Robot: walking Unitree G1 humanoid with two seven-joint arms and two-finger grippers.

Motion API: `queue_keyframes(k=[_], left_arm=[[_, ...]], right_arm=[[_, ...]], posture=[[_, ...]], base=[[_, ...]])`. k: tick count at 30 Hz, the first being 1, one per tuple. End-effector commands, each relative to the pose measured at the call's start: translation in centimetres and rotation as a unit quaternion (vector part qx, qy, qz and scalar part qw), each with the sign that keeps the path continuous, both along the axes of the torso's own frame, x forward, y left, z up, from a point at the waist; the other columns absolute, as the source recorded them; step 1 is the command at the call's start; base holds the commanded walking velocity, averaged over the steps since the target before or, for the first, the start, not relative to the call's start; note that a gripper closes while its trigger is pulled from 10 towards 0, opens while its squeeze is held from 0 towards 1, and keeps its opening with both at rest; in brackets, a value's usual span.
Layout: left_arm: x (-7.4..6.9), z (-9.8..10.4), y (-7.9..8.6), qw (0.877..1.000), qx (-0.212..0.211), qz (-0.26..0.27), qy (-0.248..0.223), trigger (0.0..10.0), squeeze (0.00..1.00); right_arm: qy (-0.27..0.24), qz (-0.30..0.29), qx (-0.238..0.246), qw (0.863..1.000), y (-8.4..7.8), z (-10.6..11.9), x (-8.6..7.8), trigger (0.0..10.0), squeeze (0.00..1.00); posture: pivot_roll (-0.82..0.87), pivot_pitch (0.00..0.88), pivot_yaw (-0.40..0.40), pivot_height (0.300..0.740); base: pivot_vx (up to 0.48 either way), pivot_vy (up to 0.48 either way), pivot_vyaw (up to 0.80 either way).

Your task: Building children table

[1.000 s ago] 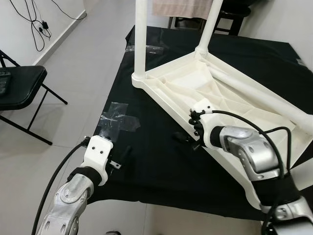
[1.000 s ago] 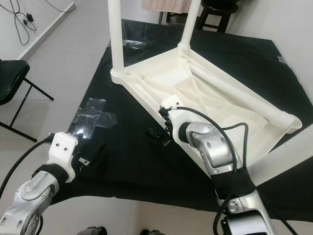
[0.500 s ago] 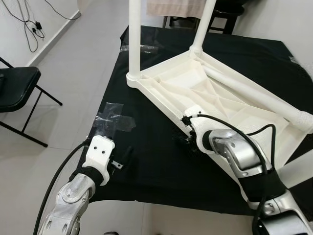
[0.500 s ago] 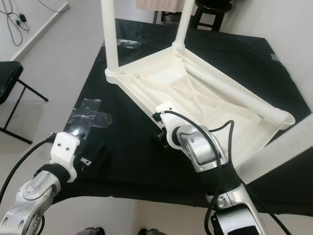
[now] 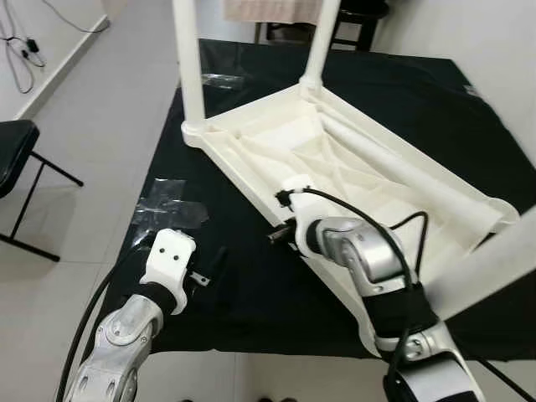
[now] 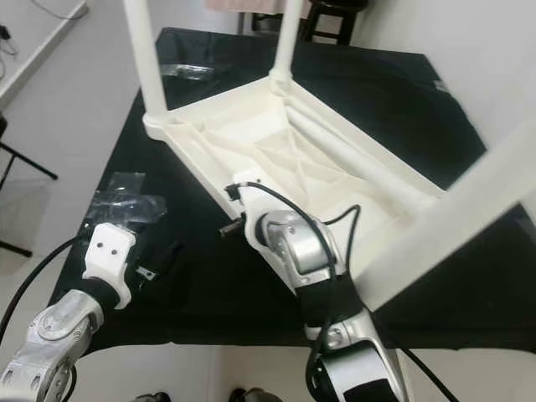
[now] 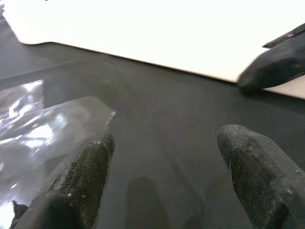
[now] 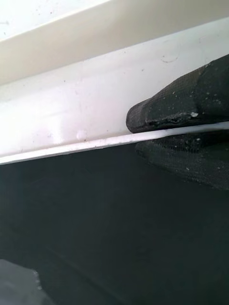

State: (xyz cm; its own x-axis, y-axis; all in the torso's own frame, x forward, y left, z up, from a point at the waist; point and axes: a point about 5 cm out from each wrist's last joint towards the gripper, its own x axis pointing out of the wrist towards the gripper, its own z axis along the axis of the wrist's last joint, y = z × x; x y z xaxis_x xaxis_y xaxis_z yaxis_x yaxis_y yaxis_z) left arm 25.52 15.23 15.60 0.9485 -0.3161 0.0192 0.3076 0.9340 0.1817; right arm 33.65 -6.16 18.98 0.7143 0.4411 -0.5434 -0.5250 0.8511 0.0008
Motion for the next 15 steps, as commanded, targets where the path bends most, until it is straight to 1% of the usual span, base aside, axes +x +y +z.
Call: queue_keyframes(k=[1,2,3,5,6,7,8,9,10,11,12,13,14,15], left_arm=[[-0.2,-0.3,-0.1,1.0,0.005,-0.002,0.007,10.0,0.0],[-0.2,-0.2,-0.2,1.0,0.006,-0.002,0.006,10.0,0.0],[-0.2,-0.2,-0.2,1.0,0.006,-0.002,0.006,10.0,0.0],[-0.2,-0.2,-0.2,1.0,0.006,-0.002,0.006,10.0,0.0],[-0.2,-0.2,-0.2,1.0,0.006,-0.002,0.006,10.0,0.0],[-0.1,-0.2,-0.3,1.0,0.007,-0.002,0.005,10.0,0.0],[-0.1,-0.1,-0.3,1.0,0.007,-0.001,0.005,10.0,0.0],[-0.1,-0.1,-0.3,1.0,0.008,0.0,0.005,10.0,0.0],[-0.1,-0.1,-0.3,1.0,0.008,0.0,0.005,10.0,0.0],[-0.1,-0.1,-0.3,1.0,0.008,0.0,0.005,10.0,0.0],[-0.1,-0.1,-0.3,1.0,0.008,0.001,0.004,10.0,0.0],[-0.1,-0.1,-0.3,1.0,0.008,0.001,0.004,10.0,0.0],[-0.1,-0.1,-0.2,1.0,0.008,0.002,0.004,10.0,0.0],[-0.1,-0.1,-0.2,1.0,0.009,0.004,0.004,10.0,0.0]], right_arm=[[0.0,0.031,0.04,0.999,2.6,0.2,-0.2,0.0,0.0],[-0.007,0.018,0.056,0.998,3.6,0.6,0.2,0.0,0.0],[-0.007,0.018,0.056,0.998,3.6,0.6,0.2,0.0,0.0],[-0.023,-0.002,0.083,0.996,5.1,1.2,0.7,0.0,0.0],[-0.023,-0.002,0.083,0.996,5.1,1.2,0.7,0.0,0.0],[-0.039,-0.017,0.107,0.993,5.9,1.5,1.0,10.0,0.0],[-0.049,-0.028,0.123,0.991,6.4,1.7,1.1,10.0,0.0],[-0.073,-0.037,0.119,0.989,6.8,2.0,1.2,10.0,0.0],[-0.067,-0.027,0.142,0.987,7.2,2.0,1.1,10.0,0.0],[-0.067,-0.027,0.142,0.987,7.2,2.0,1.1,10.0,0.0],[-0.06,-0.018,0.157,0.986,7.5,1.9,1.0,10.0,0.56],[-0.06,-0.018,0.157,0.986,7.5,1.9,1.0,10.0,0.56],[-0.073,-0.012,0.173,0.982,7.5,2.3,1.0,10.0,1.0],[-0.086,-0.007,0.195,0.977,7.4,2.7,0.9,10.0,1.0]], posture=[[0.09,0.22,-0.149,0.74],[0.1,0.219,-0.149,0.74],[0.1,0.219,-0.149,0.74],[0.1,0.219,-0.149,0.74],[0.1,0.219,-0.149,0.74],[0.11,0.219,-0.149,0.74],[0.11,0.219,-0.149,0.74],[0.11,0.219,-0.15,0.74],[0.11,0.219,-0.151,0.74],[0.11,0.219,-0.151,0.74],[0.11,0.219,-0.151,0.74],[0.11,0.219,-0.151,0.74],[0.11,0.219,-0.153,0.74],[0.11,0.219,-0.151,0.74]], base=[[0.0,0.0,0.0],[0.0,0.0,0.0],[0.0,0.0,0.0],[0.0,0.0,0.0],[0.0,0.0,0.0],[0.0,0.0,0.0],[0.0,0.0,0.0],[0.0,0.0,0.0],[0.0,0.0,0.0],[0.0,0.0,0.0],[0.0,0.0,0.0],[0.0,0.0,0.0],[0.0,0.0,0.0],[0.0,0.0,0.0]])
